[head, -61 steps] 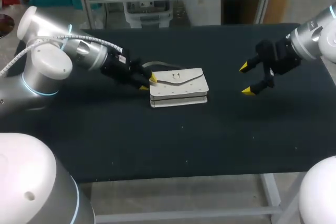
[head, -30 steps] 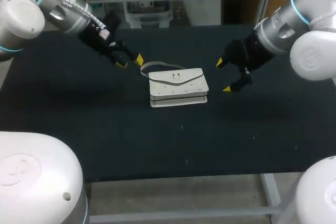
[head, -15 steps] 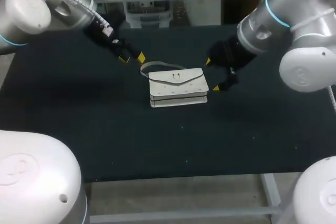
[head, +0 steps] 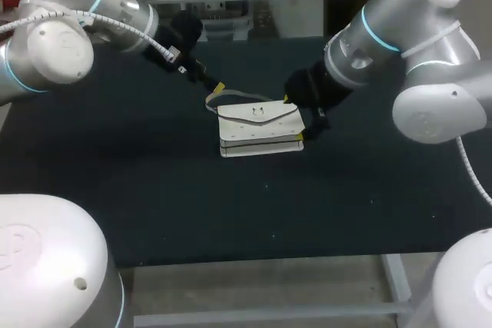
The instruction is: Pick up the bag, open it, inspect its contents, close it, and place it on the opposite side
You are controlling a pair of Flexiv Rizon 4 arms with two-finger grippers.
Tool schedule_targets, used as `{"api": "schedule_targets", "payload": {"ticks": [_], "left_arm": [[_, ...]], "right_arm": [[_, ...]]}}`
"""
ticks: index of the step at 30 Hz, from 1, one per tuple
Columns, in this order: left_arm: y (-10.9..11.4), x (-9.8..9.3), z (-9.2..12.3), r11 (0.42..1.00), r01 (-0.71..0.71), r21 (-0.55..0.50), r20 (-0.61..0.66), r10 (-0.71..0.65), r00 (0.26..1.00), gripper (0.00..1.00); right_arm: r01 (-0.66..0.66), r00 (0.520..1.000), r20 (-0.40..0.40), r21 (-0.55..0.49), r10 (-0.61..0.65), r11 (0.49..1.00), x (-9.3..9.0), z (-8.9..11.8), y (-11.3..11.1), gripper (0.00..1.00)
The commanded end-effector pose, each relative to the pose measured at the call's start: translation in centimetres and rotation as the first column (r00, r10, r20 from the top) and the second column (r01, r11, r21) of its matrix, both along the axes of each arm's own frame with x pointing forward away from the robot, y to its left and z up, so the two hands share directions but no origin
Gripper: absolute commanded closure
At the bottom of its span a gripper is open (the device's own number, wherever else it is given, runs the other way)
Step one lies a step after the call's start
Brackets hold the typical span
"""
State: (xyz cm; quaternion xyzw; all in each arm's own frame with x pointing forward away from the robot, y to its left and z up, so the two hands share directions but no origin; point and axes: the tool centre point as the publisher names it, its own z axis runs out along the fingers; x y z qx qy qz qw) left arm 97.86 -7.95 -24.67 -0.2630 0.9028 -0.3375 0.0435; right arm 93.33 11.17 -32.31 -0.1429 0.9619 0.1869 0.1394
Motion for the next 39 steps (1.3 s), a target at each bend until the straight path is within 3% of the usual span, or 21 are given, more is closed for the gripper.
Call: {"api": "schedule_targets", "payload": {"ticks": [1, 9, 16, 28, 38, 39], "left_arm": [[0.2, -0.6, -0.2, 0.995, 0.093, -0.034, 0.101, -0.089, 0.991, 0.0], [0.2, -0.6, -0.2, 0.995, 0.093, -0.034, 0.101, -0.089, 0.991, 0.0], [-0.4, 0.4, -2.2, 0.973, 0.229, -0.006, 0.218, -0.223, 0.95, 0.0], [-1.2, 1.1, -2.4, 0.92, 0.391, 0.007, 0.279, -0.378, 0.883, 0.0], [-1.7, 0.9, -3.0, 0.893, 0.448, 0.03, 0.262, -0.44, 0.859, 0.0], [-1.8, 0.9, -3.0, 0.891, 0.453, 0.031, 0.262, -0.445, 0.857, 0.0]], "right_arm": [[0.011, 1.0, 0.004, -0.006, -0.011, 1.0, -0.2, -0.5, 0.0, 0.0], [0.027, 0.999, 0.022, -0.015, -0.027, 1.0, -0.3, -1.5, 0.4, 0.0], [0.04, 0.994, 0.102, -0.053, -0.034, 0.998, -0.5, -2.4, 0.6, 0.0], [0.132, 0.964, 0.244, -0.102, -0.104, 0.986, -0.5, -4.0, 0.6, 0.0], [0.155, 0.947, 0.301, -0.113, -0.115, 0.982, 1.2, -4.3, 0.2, 0.18], [0.155, 0.945, 0.308, -0.112, -0.114, 0.982, 1.3, -4.3, 0.2, 0.23]]}}
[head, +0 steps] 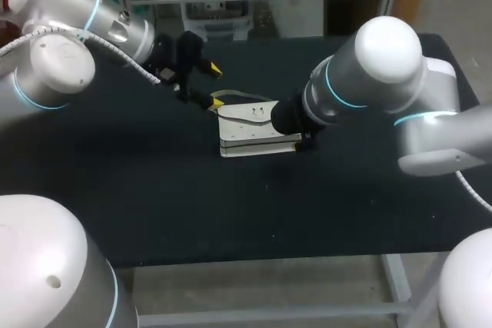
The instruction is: Pick up the bag, open it, inspect its contents, close it, and place it on the opposite side
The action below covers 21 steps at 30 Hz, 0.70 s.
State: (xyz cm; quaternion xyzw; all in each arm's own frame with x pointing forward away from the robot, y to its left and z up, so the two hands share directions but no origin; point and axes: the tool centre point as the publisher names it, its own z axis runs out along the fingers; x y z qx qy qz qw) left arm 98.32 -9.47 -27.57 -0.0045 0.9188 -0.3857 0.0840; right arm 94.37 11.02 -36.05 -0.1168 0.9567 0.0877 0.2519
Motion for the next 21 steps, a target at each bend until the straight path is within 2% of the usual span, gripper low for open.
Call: {"api": "schedule_targets", "payload": {"ticks": [1, 2, 7, 13, 21], "left_arm": [[-0.3, 0.4, -0.2, 1.0, 0.02, 0.007, -0.007, -0.02, 1.0, 0.0], [-0.3, 0.4, -0.2, 1.0, 0.023, 0.012, -0.008, -0.023, 1.0, 0.0], [-0.5, 0.4, -0.6, 0.998, 0.048, 0.028, -0.017, -0.047, 0.999, 0.0], [-0.7, 0.4, -0.8, 0.996, 0.075, 0.042, -0.025, -0.074, 0.997, 0.0], [-0.8, 0.1, -1.1, 0.992, 0.115, 0.05, -0.032, -0.113, 0.993, 0.0]], "right_arm": [[0.014, 0.997, 0.082, -0.007, -0.013, 1.0, 0.4, -0.5, 0.4, 0.26], [0.011, 0.996, 0.085, -0.01, -0.01, 1.0, 0.5, -0.5, 0.4, 0.3], [0.008, 0.995, 0.102, -0.009, -0.007, 1.0, 1.0, -0.8, 0.4, 0.34], [0.007, 0.994, 0.111, -0.015, -0.006, 1.0, 1.4, -1.4, 0.6, 0.35], [0.01, 0.992, 0.129, -0.006, -0.01, 1.0, 2.0, -1.7, 0.7, 0.47]]}}
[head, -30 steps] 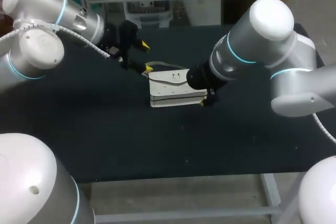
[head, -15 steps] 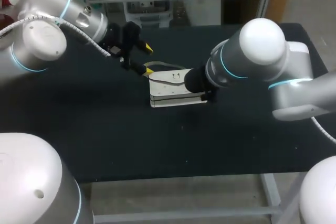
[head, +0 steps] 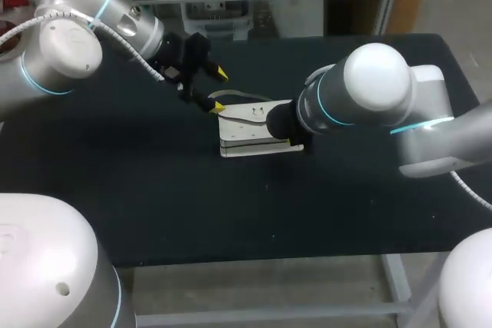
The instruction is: Pick up the bag, open it, inspect its contents, close it, and place it on the opposite side
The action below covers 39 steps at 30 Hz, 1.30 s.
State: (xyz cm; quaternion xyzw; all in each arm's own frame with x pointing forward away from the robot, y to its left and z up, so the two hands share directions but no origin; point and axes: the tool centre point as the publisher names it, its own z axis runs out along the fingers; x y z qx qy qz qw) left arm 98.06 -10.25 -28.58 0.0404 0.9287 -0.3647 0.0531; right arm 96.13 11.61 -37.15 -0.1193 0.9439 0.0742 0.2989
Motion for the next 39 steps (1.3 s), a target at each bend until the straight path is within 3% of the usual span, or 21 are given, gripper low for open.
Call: {"api": "schedule_targets", "payload": {"ticks": [1, 8, 10, 13, 28, 39], "left_arm": [[-0.1, 0.4, -0.1, 1.0, 0.013, -0.001, -0.006, -0.013, 1.0, 0.0], [-0.2, 0.4, -0.4, 1.0, 0.026, 0.002, -0.01, -0.026, 1.0, 0.0], [-0.2, 0.4, -0.4, 1.0, 0.028, 0.001, -0.008, -0.028, 1.0, 0.0], [-0.3, 0.4, -0.4, 0.999, 0.038, -0.005, 0.002, -0.038, 0.999, 0.0], [-1.0, 0.4, -0.5, 0.979, 0.201, -0.025, 0.12, -0.197, 0.973, 0.0], [-1.2, 0.4, -0.5, 0.979, 0.204, -0.032, 0.115, -0.199, 0.973, 0.0]], "right_arm": [[0.002, 1.0, 0.03, 0.006, -0.002, 1.0, 0.3, -0.7, 0.2, 0.48], [0.005, 0.999, 0.036, -0.008, -0.005, 1.0, 0.6, -0.8, 0.2, 0.56], [0.006, 0.999, 0.037, -0.009, -0.006, 1.0, 0.6, -0.8, 0.2, 0.65], [0.009, 0.999, 0.041, -0.011, -0.008, 1.0, 0.4, -0.9, 0.3, 1.0], [0.035, 0.998, 0.045, -0.007, -0.035, 0.999, -1.7, -1.3, 1.1, 1.0], [0.075, 0.996, 0.039, 0.0, -0.075, 0.997, -1.9, -1.4, 1.3, 1.0]]}}
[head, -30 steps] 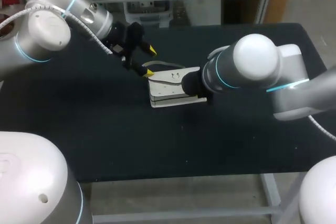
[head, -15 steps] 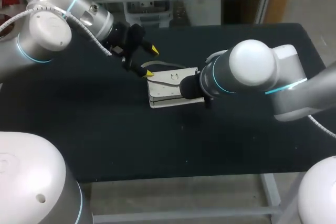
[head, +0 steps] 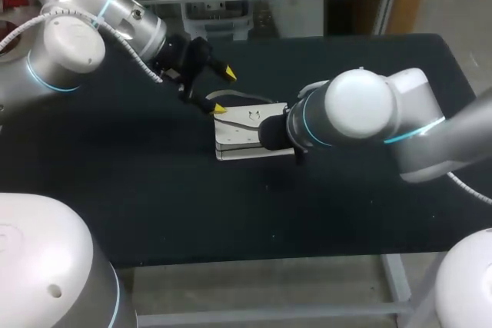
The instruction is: Pick up the bag, open it, inspect its contents, close it, and place it on the opposite side
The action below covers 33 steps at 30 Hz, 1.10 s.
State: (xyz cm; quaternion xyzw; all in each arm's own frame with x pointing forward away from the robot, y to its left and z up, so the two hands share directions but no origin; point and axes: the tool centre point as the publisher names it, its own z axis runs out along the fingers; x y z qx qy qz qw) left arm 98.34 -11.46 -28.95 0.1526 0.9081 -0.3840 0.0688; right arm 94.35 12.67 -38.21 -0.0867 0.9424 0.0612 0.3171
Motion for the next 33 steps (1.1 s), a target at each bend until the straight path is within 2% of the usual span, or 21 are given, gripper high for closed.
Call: {"api": "schedule_targets", "payload": {"ticks": [1, 4, 6, 11, 13, 15, 18, 19, 20, 23, 25, 30, 33], "left_arm": [[0.0, 0.1, -0.1, 1.0, 0.002, -0.003, -0.001, -0.002, 1.0, 0.0], [-0.1, 0.1, -0.4, 1.0, 0.008, 0.011, 0.021, -0.008, 1.0, 0.0], [-0.3, 0.0, -1.0, 1.0, 0.016, 0.024, 0.118, -0.019, 0.993, 0.0], [-0.5, -0.4, -1.7, 0.996, 0.092, 0.013, 0.244, -0.092, 0.966, 0.0], [-0.7, -0.5, -1.9, 0.993, 0.117, 0.02, 0.279, -0.118, 0.953, 0.08], [-0.8, -0.8, -2.0, 0.991, 0.132, 0.013, 0.293, -0.13, 0.947, 0.24], [-0.9, -1.3, -2.2, 0.987, 0.161, 0.011, 0.324, -0.156, 0.933, 0.33], [-1.0, -1.5, -2.4, 0.987, 0.159, 0.019, 0.335, -0.156, 0.929, 0.38], [-1.1, -1.7, -2.5, 0.985, 0.169, 0.024, 0.343, -0.167, 0.925, 0.4], [-1.4, -2.1, -3.3, 0.983, 0.182, 0.034, 0.371, -0.181, 0.911, 0.31], [-1.7, -2.2, -3.8, 0.982, 0.179, 0.056, 0.393, -0.186, 0.901, 0.31], [-2.3, -2.3, -4.9, 0.978, 0.197, 0.069, 0.425, -0.208, 0.881, 0.31], [-2.4, -2.2, -5.2, 0.978, 0.198, 0.07, 0.448, -0.208, 0.869, 0.39]], "right_arm": [[0.003, 1.0, 0.005, -0.001, -0.003, 1.0, -0.1, -0.3, 0.2, 1.0], [0.003, 1.0, 0.005, -0.001, -0.003, 1.0, -0.1, -0.3, 0.2, 1.0], [0.003, 1.0, 0.005, -0.001, -0.003, 1.0, -0.1, -0.3, 0.2, 1.0], [0.003, 1.0, 0.005, -0.001, -0.003, 1.0, -0.1, -0.3, 0.2, 1.0], [0.003, 1.0, 0.005, -0.001, -0.003, 1.0, -0.1, -0.3, 0.2, 1.0], [0.003, 1.0, 0.005, -0.001, -0.003, 1.0, -0.1, -0.3, 0.2, 1.0], [0.003, 1.0, 0.005, -0.001, -0.003, 1.0, -0.1, -0.3, 0.2, 1.0], [0.003, 1.0, 0.005, -0.001, -0.003, 1.0, -0.1, -0.3, 0.2, 1.0], [0.003, 1.0, 0.005, -0.001, -0.003, 1.0, -0.1, -0.3, 0.2, 1.0], [0.003, 1.0, 0.005, -0.001, -0.003, 1.0, -0.1, -0.3, 0.2, 1.0], [0.003, 1.0, 0.005, -0.001, -0.003, 1.0, -0.1, -0.3, 0.2, 1.0], [0.003, 1.0, 0.005, -0.001, -0.003, 1.0, -0.1, -0.3, 0.2, 1.0], [0.003, 1.0, 0.005, -0.001, -0.003, 1.0, -0.1, -0.3, 0.2, 1.0]]}}
